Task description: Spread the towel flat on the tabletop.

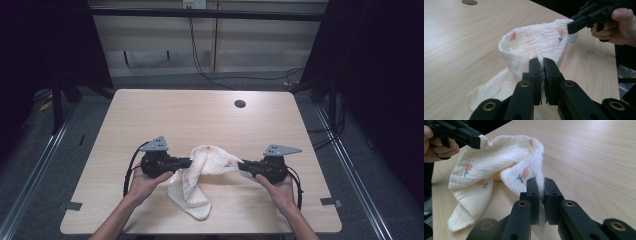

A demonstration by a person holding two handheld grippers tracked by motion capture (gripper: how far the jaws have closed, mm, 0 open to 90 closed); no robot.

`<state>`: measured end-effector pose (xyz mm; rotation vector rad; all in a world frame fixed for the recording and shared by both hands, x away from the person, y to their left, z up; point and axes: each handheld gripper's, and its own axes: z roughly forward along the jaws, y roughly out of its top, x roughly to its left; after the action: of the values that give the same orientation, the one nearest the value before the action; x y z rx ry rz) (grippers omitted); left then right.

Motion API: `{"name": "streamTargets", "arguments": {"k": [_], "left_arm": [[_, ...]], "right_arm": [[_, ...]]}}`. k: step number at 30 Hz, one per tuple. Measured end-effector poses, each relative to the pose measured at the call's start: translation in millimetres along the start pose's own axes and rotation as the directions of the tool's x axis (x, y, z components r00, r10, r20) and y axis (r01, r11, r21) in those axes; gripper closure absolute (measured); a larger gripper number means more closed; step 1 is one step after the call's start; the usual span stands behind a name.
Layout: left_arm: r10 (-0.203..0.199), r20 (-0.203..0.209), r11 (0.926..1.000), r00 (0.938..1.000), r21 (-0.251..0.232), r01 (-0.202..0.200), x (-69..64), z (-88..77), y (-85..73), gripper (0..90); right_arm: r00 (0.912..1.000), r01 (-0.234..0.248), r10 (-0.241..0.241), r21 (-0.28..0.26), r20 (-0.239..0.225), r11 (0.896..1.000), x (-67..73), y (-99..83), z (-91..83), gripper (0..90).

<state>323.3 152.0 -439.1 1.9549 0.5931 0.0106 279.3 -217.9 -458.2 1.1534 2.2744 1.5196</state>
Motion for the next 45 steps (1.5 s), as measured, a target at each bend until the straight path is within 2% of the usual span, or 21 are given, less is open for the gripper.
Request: {"name": "streamTargets", "arguments": {"k": [9, 12, 17, 19, 20, 24, 27, 33, 38, 40, 45], "left_arm": [[0.004, -0.006, 0.9984, 1.0, -0.056, -0.005, 2.0, -28.0, 4.6, 85.9], [0.013, -0.031, 0.9975, 0.9994, -0.069, -0.015, 5.8, -45.2, 6.4, 86.0], [0.014, -0.043, 0.9972, 0.999, -0.072, -0.017, 7.6, -57.9, 7.3, 86.0], [0.023, -0.041, 0.9963, 0.9989, -0.081, -0.027, 6.7, -62.5, 8.0, 86.0], [0.027, -0.045, 0.9958, 0.9986, -0.086, -0.031, 6.2, -64.7, 8.7, 86.0], [0.031, -0.044, 0.9937, 0.9986, -0.107, -0.036, 5.2, -70.3, 14.5, 86.0], [0.052, -0.035, 0.9912, 0.998, -0.12, -0.056, 1.7, -71.2, 19.5, 86.0], [0.061, -0.03, 0.9882, 0.9977, -0.139, -0.064, -1.7, -75.4, 32.7, 86.4], [0.078, -0.064, 0.9823, 0.995, -0.166, -0.087, -2.3, -86.8, 43.2, 86.2], [0.084, -0.067, 0.9817, 0.9942, -0.165, -0.095, -3.2, -90.2, 45.3, 86.3], [0.112, -0.076, 0.9818, 0.9908, -0.145, -0.122, -8.3, -91.7, 50.5, 86.3]], "right_arm": [[0.9996, 0.011, -0.011, -0.022, -0.027, 1.0, 0.6, 15.6, -6.8, 85.9], [0.9991, 0.03, -0.031, -0.036, -0.028, 0.999, 2.7, 27.1, -15.2, 85.8], [0.9995, 0.012, -0.014, -0.053, -0.029, 0.999, 2.3, 34.4, -20.4, 85.8], [0.9994, 0.029, -0.029, -0.037, -0.019, 0.999, 6.2, 36.9, -20.9, 85.8], [0.999, 0.034, -0.035, -0.045, -0.028, 0.998, 10.1, 41.3, -24.1, 85.8], [0.9979, 0.053, -0.056, -0.068, -0.032, 0.996, 14.0, 54.5, -33.2, 85.9], [0.997, 0.063, -0.066, -0.065, -0.04, 0.996, 15.0, 60.9, -36.1, 85.9], [0.9942, 0.086, -0.091, -0.076, -0.057, 0.993, 17.1, 76.0, -43.8, 86.0], [0.9907, 0.115, -0.12, -0.083, -0.064, 0.99, 21.8, 89.9, -54.1, 85.5], [0.9877, 0.141, -0.146, -0.086, -0.055, 0.986, 24.0, 96.6, -59.6, 85.0], [0.9851, 0.157, -0.162, -0.086, -0.057, 0.984, 27.6, 109.0, -66.9, 85.2]]}}
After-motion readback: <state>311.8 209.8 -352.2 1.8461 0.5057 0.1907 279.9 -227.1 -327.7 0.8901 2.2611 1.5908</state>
